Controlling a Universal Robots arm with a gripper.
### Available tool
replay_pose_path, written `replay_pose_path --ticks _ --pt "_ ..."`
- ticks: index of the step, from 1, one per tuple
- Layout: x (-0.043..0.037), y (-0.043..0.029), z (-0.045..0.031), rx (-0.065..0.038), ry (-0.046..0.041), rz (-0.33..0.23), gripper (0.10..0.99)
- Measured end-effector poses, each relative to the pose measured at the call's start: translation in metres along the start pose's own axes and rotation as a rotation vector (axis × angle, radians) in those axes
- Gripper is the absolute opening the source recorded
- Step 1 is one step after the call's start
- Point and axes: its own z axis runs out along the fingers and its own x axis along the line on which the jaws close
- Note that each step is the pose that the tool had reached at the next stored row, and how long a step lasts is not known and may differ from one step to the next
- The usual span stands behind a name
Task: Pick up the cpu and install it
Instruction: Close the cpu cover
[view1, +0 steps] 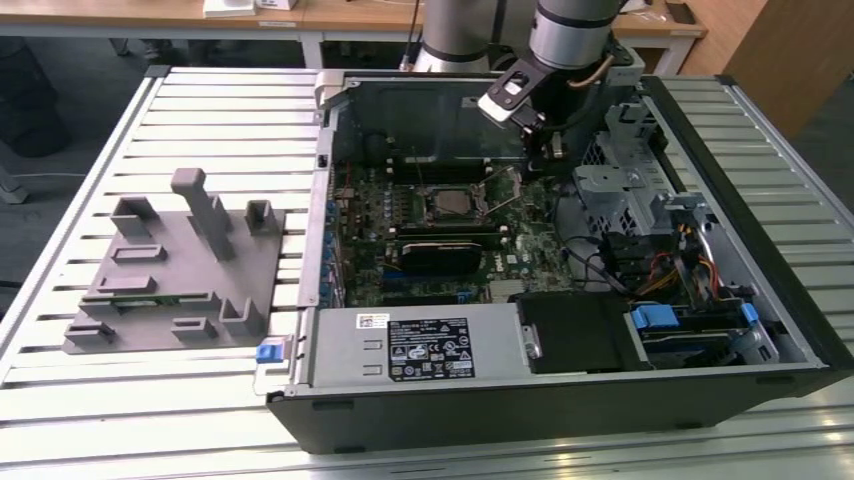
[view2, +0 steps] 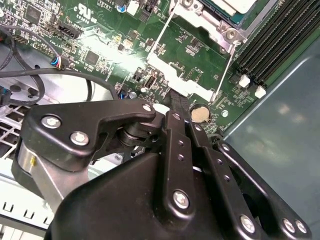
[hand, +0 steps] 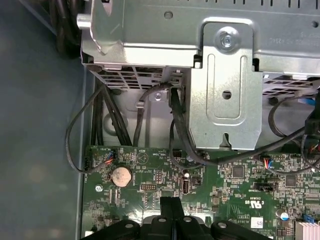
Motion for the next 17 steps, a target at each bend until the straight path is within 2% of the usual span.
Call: replay_pose_path --ticks 8,13,17 --pt "0.0001 -0.0029 -0.0006 0.009 0.0004 0.000 0.106" --pt "0.0004 -0.0083 -0.0008 0.011 0.0005 0.000 0.106" --pt "0.0007 -0.0153 -0.0010 0.011 0.0006 0.000 0.106"
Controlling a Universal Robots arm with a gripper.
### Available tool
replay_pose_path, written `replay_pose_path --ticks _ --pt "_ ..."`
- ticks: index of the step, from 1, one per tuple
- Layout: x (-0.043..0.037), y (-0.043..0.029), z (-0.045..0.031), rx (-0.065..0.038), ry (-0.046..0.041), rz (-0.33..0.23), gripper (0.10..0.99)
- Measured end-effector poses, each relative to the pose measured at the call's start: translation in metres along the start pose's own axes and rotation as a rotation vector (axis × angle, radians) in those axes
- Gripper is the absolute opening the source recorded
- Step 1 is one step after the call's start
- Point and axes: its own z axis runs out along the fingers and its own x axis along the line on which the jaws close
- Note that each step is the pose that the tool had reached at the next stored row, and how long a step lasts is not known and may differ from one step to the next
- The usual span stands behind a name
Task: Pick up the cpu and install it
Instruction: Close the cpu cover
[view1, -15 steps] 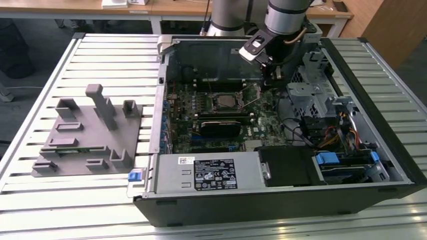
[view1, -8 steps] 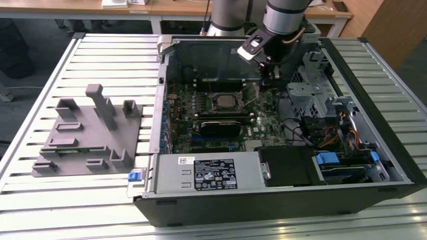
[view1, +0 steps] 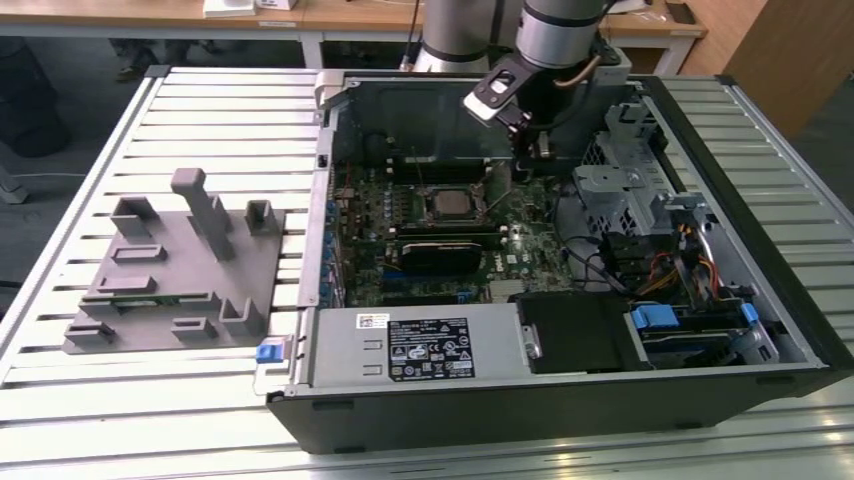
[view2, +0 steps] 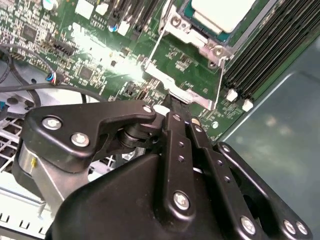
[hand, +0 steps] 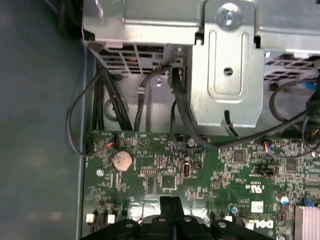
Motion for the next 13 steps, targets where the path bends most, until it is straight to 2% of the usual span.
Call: replay_pose_path --ticks 13 --pt "0.0019 -0.0227 0.0000 0.000 -0.0001 0.000 0.106"
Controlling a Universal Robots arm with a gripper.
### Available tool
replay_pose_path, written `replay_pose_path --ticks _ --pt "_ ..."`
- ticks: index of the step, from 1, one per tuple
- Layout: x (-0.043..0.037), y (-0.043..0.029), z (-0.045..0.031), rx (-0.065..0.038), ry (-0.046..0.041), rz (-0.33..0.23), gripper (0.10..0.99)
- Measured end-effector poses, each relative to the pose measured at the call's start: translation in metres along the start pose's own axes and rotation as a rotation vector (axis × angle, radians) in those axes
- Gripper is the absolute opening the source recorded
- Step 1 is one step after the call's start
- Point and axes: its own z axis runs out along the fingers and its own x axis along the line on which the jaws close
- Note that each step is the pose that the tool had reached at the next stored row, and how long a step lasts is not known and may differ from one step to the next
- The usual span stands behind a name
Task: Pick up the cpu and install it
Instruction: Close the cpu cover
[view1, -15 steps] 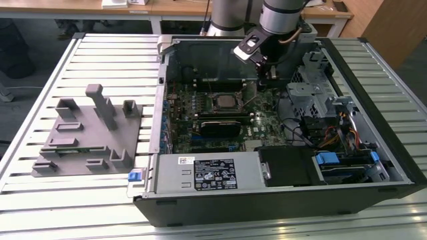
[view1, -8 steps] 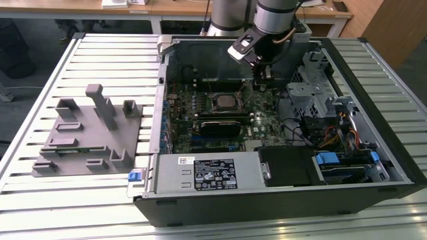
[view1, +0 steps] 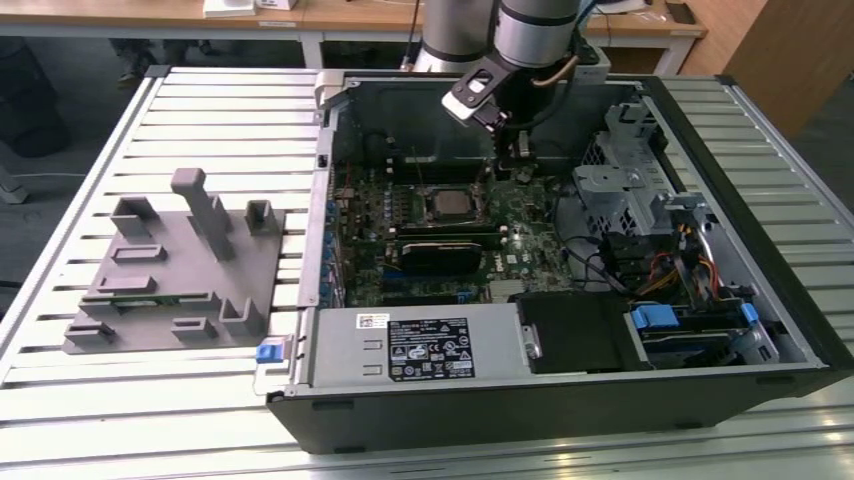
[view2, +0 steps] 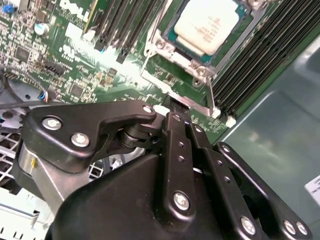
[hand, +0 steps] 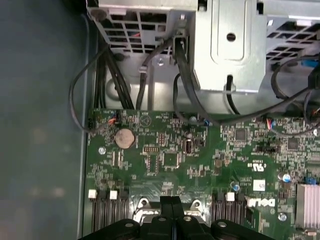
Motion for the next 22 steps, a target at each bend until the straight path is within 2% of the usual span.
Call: replay_pose_path --ticks 15,19,22 --pt "0.0013 -0.0217 0.0021 0.000 0.0001 0.000 0.106" --pt "0.0015 -0.0320 0.0034 0.000 0.0000 0.000 0.106" --pt "0.0017 -0.0433 0.0042 0.000 -0.0001 0.000 0.106"
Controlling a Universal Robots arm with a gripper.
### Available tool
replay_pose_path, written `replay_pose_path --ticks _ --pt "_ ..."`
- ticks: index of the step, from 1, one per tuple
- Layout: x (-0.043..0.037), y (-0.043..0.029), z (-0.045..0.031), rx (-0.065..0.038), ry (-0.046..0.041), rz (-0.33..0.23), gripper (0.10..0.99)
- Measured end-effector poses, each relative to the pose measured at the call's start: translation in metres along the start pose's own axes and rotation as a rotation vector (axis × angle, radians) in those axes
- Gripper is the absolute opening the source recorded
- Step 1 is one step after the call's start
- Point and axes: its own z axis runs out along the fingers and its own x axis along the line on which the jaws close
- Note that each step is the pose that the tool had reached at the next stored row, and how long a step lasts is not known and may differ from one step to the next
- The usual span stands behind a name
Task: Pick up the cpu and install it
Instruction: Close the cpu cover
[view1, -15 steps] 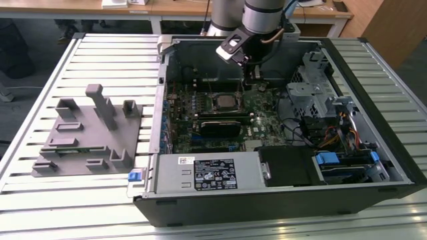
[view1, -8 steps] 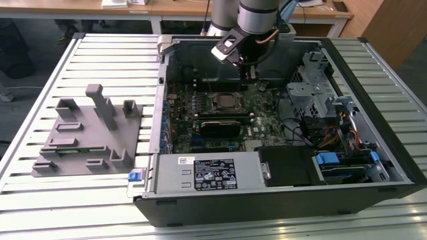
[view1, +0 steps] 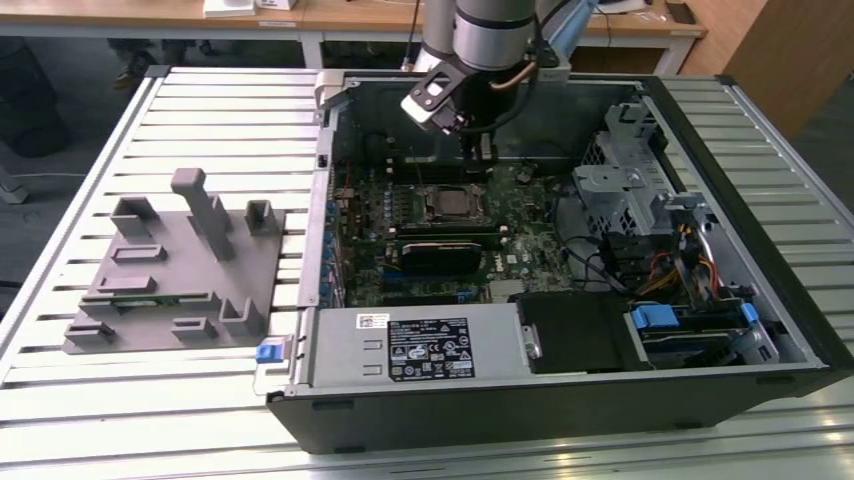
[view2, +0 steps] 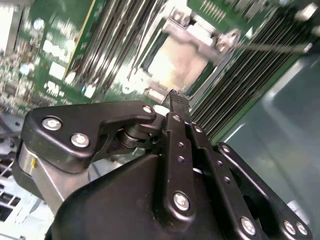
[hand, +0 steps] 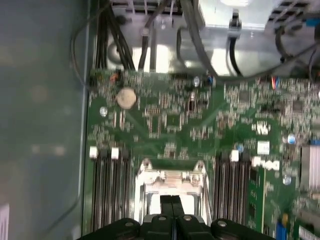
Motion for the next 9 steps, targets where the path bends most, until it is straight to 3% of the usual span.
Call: replay_pose_path --ticks 5,9 --pt "0.0003 -0.0179 0.0016 0.000 0.0003 0.000 0.106" --pt "0.0002 -0.0198 0.0018 0.000 0.0000 0.000 0.106"
